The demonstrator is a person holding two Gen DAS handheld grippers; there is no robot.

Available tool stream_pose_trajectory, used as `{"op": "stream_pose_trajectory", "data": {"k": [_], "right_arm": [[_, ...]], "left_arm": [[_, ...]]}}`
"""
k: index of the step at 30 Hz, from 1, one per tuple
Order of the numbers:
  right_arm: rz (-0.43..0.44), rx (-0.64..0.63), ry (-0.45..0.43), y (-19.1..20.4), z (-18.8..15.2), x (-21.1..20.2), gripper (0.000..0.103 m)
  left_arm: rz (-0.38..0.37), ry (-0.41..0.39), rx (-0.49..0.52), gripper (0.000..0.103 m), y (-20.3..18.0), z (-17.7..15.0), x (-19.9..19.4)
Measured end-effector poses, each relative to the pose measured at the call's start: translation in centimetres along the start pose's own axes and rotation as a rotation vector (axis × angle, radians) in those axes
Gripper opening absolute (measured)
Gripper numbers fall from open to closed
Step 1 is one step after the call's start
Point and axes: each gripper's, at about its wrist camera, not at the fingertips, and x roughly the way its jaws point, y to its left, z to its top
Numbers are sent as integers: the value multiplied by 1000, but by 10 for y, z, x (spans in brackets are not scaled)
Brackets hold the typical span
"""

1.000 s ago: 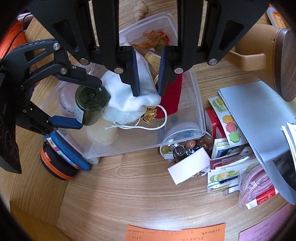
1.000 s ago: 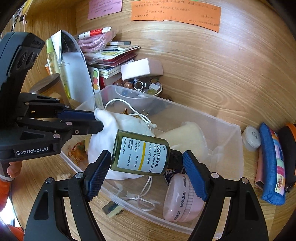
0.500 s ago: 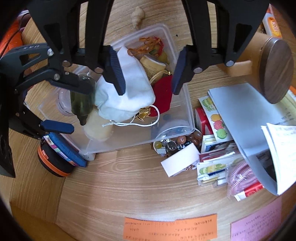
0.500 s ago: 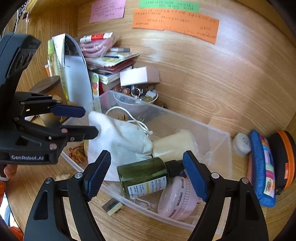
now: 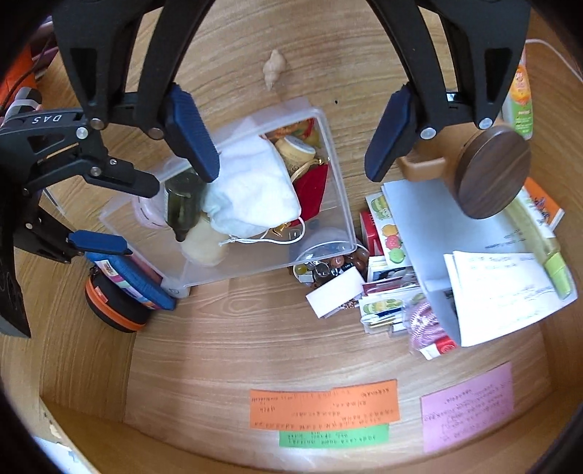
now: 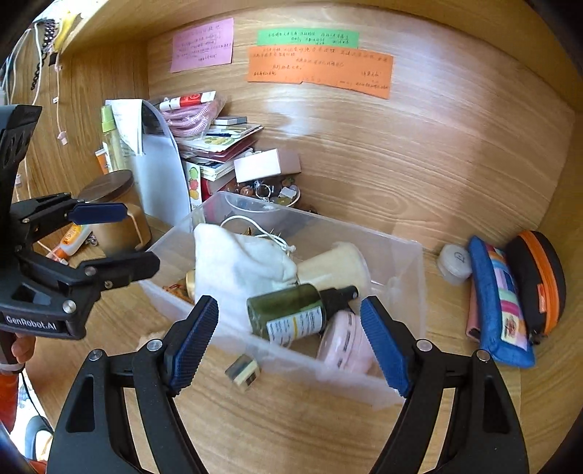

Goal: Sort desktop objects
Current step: 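Open both tools to release the bottle and gourd charm into the bin, then grasp the small square tag with the right tool while the left tool grasps the seashell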

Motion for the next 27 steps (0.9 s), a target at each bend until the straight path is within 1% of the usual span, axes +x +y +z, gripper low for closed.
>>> {"op": "stream_pose_trajectory", "data": {"k": [6,8,12,15,22,24,25,26,27], "right_arm": [[-11,4,-10,7,-13,-19,80],[-11,11,-10,8,-19,-24,80],[-16,23,3,11,-32,-25,81],[-11,33,31,14,-42,-18,80],[7,47,95,22,-64,0,80],[12,53,104,22,-68,3,80],[14,56,113,21,-70,6,80],[15,59,119,21,-71,8,80],[17,64,131,20,-72,11,80]], "left_arm": [[5,-10,-17,86,2,-12,-18],[6,-16,-23,93,4,-17,-23],[6,-11,-26,94,4,-30,-29],[9,14,-24,94,5,-40,-24],[-32,92,-48,94,9,-70,0],[-28,108,-51,93,9,-76,7],[-28,117,-50,88,8,-79,10],[-27,126,-49,77,7,-81,13],[-32,140,-49,71,7,-83,16]]}}
